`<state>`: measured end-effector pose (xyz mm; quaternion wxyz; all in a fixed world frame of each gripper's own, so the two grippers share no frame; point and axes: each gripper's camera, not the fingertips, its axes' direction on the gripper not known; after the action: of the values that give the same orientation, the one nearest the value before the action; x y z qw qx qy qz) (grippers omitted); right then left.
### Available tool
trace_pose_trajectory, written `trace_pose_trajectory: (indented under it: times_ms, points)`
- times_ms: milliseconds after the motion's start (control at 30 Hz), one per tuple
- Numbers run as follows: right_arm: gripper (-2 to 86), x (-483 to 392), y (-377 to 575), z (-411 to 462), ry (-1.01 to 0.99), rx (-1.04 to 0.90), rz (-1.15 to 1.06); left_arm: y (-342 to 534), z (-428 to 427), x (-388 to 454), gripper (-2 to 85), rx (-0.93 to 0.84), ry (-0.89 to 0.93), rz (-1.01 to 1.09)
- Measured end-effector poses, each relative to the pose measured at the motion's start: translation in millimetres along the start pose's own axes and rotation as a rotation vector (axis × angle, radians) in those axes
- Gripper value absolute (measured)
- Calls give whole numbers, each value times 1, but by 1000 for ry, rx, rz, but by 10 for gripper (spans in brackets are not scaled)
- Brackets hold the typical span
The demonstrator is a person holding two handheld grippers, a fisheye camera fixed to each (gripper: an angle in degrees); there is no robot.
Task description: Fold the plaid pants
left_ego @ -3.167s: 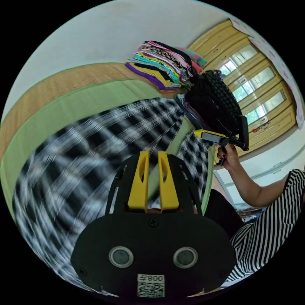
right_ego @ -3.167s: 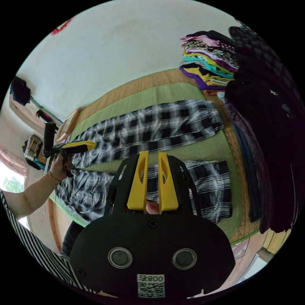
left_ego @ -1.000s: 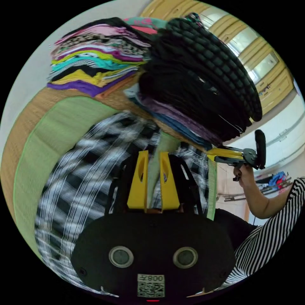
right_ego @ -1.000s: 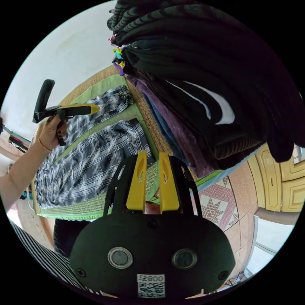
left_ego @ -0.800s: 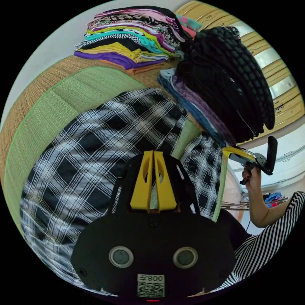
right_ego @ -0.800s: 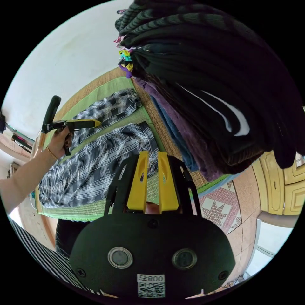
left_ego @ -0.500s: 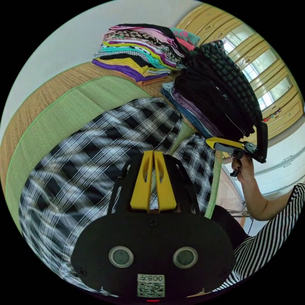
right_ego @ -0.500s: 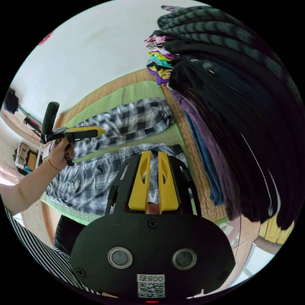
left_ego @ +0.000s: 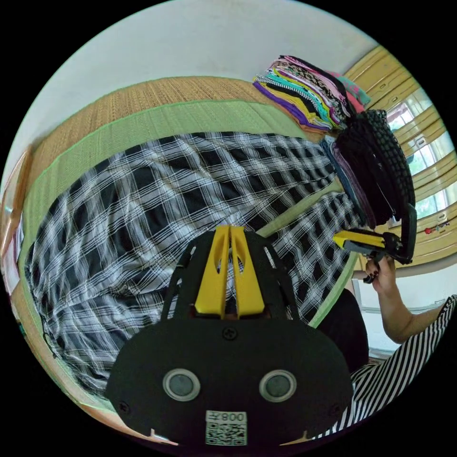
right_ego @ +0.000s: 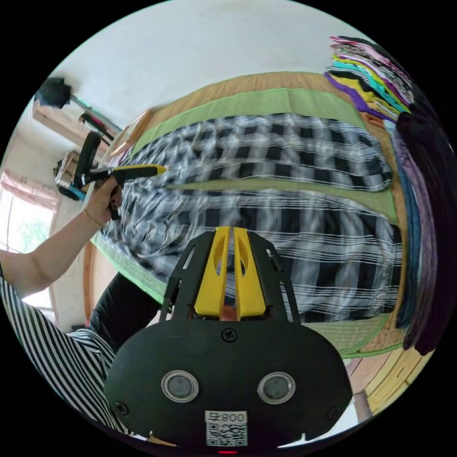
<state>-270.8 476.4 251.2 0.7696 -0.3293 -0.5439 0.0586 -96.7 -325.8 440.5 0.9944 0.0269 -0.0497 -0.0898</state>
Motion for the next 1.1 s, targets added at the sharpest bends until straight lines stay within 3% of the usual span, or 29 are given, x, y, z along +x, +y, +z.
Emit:
trace_pose_trajectory:
  times_ms: [300, 467, 567, 1100]
  points:
    - [3, -184, -63, 30, -60, -147, -268, 153, -75, -101, 1, -20, -133, -254]
    - [1, -288, -92, 54, -31, -243, -412, 235, -107, -146, 1, -29, -121, -369]
    - [1, -319, -102, 74, 17, -344, -427, 269, -111, -166, 1, -97, -111, -378]
    - [3, -415, -156, 37, 295, -360, -449, 356, -180, -228, 1, -28, -72, -198]
